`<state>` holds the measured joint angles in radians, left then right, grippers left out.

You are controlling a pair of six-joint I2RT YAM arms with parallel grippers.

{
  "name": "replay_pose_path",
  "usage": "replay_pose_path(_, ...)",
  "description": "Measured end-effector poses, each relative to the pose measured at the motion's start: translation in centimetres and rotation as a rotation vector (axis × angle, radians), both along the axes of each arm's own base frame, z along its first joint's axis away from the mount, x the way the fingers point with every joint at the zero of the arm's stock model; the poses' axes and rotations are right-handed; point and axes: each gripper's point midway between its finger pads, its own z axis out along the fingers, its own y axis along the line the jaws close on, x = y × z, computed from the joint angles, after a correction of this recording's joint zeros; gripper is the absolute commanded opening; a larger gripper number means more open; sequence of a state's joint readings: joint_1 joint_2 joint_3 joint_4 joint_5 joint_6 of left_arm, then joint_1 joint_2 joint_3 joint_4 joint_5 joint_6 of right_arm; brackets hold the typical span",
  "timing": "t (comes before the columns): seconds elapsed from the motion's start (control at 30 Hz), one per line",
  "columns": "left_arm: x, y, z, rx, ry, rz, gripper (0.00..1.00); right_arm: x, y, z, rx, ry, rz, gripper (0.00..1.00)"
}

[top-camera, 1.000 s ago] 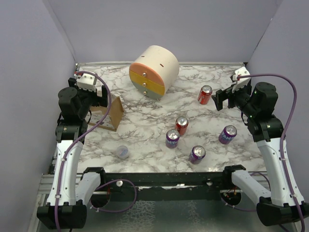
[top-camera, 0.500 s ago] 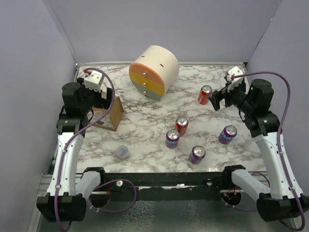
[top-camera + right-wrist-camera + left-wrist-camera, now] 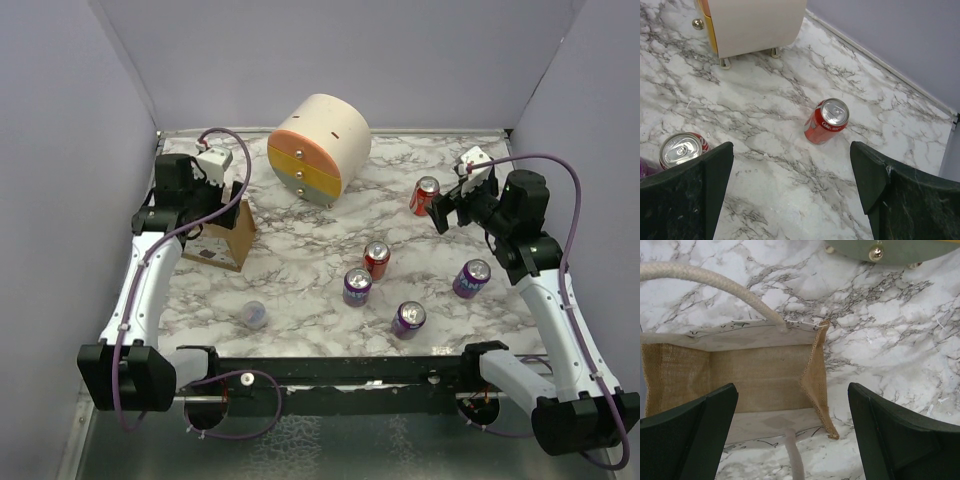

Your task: Place the beverage into the canvas bag

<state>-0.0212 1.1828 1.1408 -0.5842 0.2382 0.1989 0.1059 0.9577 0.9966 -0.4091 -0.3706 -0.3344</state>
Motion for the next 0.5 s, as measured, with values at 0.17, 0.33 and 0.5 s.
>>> replay_pose_path(0.17, 0.4, -1.2, -1.6, 0.048, 0.074, -0.025, 0.82, 0.2, 0.0, -0.4, 0.0, -0.005, 0.0, 1.0)
replay_pose_path(0.33, 0.6, -1.9, -3.3, 0.084, 0.126, -0.013, 0.75, 0.1, 0.0, -0.9, -0.001, 0.006, 0.001, 1.0)
replay_pose_path(0.5, 0.7, -1.6, -4.4, 0.113, 0.14, 0.027, 0.69, 0.2, 0.0, -0.9, -0.001, 0.006, 0.002, 1.0)
